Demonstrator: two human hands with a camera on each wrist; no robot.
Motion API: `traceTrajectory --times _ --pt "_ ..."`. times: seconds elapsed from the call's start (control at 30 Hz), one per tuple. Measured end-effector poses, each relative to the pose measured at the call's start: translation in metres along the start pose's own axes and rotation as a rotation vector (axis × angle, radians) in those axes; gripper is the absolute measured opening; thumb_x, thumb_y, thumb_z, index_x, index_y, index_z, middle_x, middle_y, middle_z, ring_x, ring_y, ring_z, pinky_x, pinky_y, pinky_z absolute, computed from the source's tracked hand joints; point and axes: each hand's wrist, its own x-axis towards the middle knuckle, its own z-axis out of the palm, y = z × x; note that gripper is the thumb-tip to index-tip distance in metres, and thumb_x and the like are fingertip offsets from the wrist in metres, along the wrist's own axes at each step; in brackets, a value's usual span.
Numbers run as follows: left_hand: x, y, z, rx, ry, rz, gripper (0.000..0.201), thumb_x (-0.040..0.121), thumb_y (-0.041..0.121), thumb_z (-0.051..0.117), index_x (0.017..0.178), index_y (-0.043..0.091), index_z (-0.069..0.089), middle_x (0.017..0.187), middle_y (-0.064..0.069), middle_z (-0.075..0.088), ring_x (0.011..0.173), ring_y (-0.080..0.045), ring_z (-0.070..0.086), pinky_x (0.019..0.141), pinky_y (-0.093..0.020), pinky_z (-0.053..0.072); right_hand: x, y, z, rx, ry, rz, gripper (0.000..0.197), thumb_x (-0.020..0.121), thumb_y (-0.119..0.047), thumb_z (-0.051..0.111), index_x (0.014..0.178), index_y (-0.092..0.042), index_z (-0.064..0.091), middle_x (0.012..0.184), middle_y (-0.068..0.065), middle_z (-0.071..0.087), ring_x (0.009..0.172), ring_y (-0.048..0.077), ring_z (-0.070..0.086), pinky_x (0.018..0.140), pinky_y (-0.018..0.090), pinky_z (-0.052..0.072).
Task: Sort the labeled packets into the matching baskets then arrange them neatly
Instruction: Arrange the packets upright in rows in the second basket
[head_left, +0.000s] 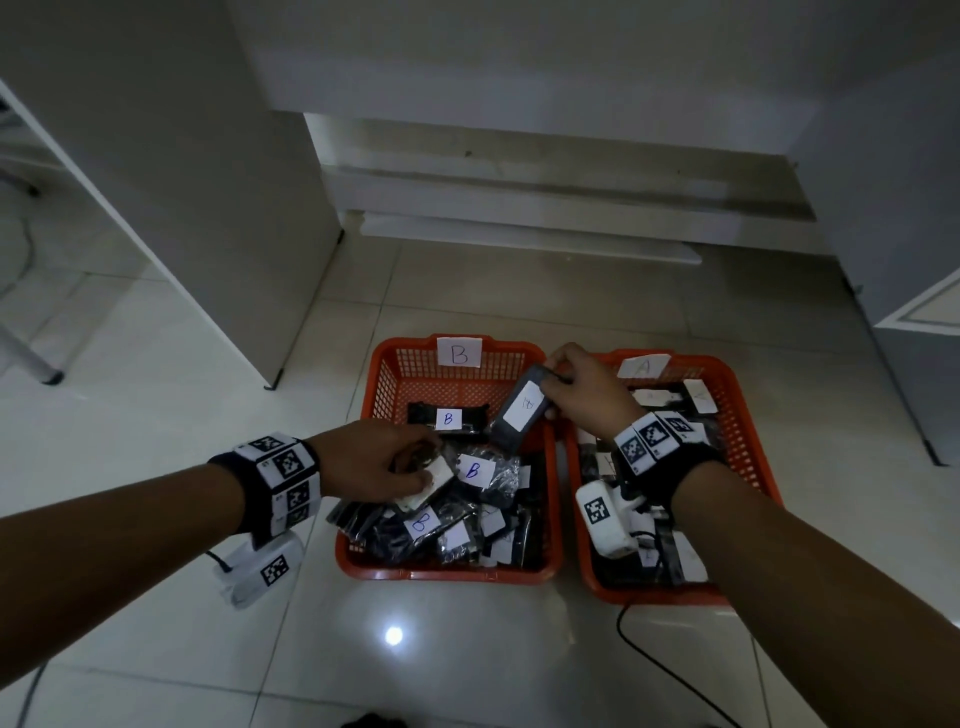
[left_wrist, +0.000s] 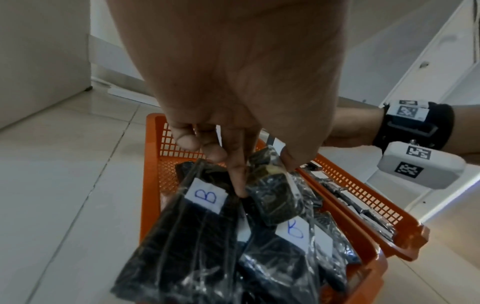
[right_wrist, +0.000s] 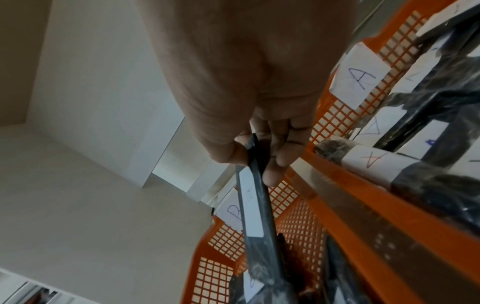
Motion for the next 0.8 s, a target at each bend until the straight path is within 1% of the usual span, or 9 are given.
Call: traceTrajectory --times 0.17,0.27,0.33,0.43,0.53,0.6,0.7,0.77,0.8 --pt "0.001 -0.002 0.006 -0.072 0.127 -0.034 0.041 0.099 0.045 0.059 0.137 0.031 0.051 0.083 0.017 0.065 0.07 0.003 0.063 0.061 -0.014 0.046 -0.006 -0.011 0.007 -0.078 0.111 -0.091 0.006 0.1 -0.03 0.061 0.098 -0.025 0.06 0.087 -0.002 0.072 0.076 0.014 0.07 0.068 0.04 0.057" --pt "0.0 -0.001 0.003 -0.195 0.261 -0.11 0.027 0.1 0.039 0.058 0.127 0.036 0.053 0.088 0.014 0.065 0.071 0.002 0.062 0.058 -0.012 0.042 -0.025 -0.022 0.015 -0.026 0.21 -0.218 0.003 0.102 -0.026 0.058 0.1 -0.028 0.059 0.075 0.004 0.068 0.061 0.016 0.064 0.052 0.036 0.05" --pt "-0.002 -0.003 -0.002 -0.223 0.33 -0.146 0.026 0.1 0.038 0.057 0.126 0.033 0.055 0.09 0.015 0.066 0.075 0.001 0.062 0.062 -0.017 0.045 -0.037 -0.024 0.024 0.021 0.214 -0.283 0.007 0.102 -0.023 0.057 0.1 -0.029 0.059 0.075 0.005 0.066 0.06 0.02 0.062 0.05 0.036 0.048" --pt "-0.006 -0.013 -0.007 -0.227 0.309 -0.188 0.031 0.1 0.041 0.057 0.129 0.03 0.053 0.095 0.009 0.071 0.08 -0.006 0.068 0.07 -0.029 0.056 -0.051 -0.02 0.038 0.012 -0.037 -0.259 0.008 0.1 -0.023 0.061 0.103 -0.031 0.061 0.093 -0.005 0.069 0.078 0.009 0.069 0.063 0.034 0.059" --pt "-0.012 -0.022 0.0 -0.221 0.309 -0.201 0.033 0.1 0.042 0.058 0.131 0.031 0.049 0.095 0.008 0.071 0.077 -0.005 0.068 0.067 -0.024 0.053 -0.064 -0.01 0.054 -0.175 -0.302 -0.239 0.008 0.098 -0.03 0.064 0.106 -0.033 0.064 0.096 -0.009 0.069 0.078 0.005 0.066 0.069 0.037 0.06" --pt "-0.015 -0.023 0.008 -0.228 0.342 -0.193 0.034 0.1 0.044 0.058 0.131 0.034 0.047 0.091 0.01 0.07 0.074 -0.004 0.067 0.065 -0.022 0.053 -0.066 -0.001 0.065 -0.322 -0.284 -0.276 0.016 0.1 -0.039 0.06 0.113 -0.035 0.066 0.105 -0.013 0.062 0.091 0.004 0.06 0.078 0.032 0.056" --pt "-0.018 -0.026 0.023 -0.238 0.389 -0.136 0.041 0.1 0.047 0.058 0.137 0.032 0.05 0.094 0.015 0.068 0.076 0.001 0.066 0.066 -0.015 0.05 -0.058 0.009 0.071 -0.5 -0.067 -0.31 0.03 0.104 -0.043 0.048 0.12 -0.03 0.07 0.115 -0.011 0.055 0.112 0.012 0.049 0.095 0.032 0.045" --pt "-0.018 -0.029 0.03 -0.253 0.424 -0.127 0.049 0.097 0.053 0.057 0.141 0.034 0.049 0.113 0.015 0.061 0.094 0.001 0.061 0.083 -0.023 0.053 -0.051 0.008 0.069 -0.574 -0.045 -0.254 0.028 0.104 -0.042 0.047 0.113 -0.027 0.07 0.109 -0.007 0.063 0.109 0.016 0.056 0.096 0.037 0.05" --pt "-0.018 -0.03 0.032 -0.259 0.432 -0.138 0.053 0.097 0.057 0.057 0.144 0.035 0.048 0.12 0.012 0.056 0.102 -0.003 0.059 0.091 -0.027 0.053 -0.047 0.006 0.068 -0.579 -0.093 -0.199 0.026 0.104 -0.042 0.049 0.103 -0.027 0.07 0.099 -0.007 0.068 0.098 0.015 0.063 0.09 0.04 0.055"
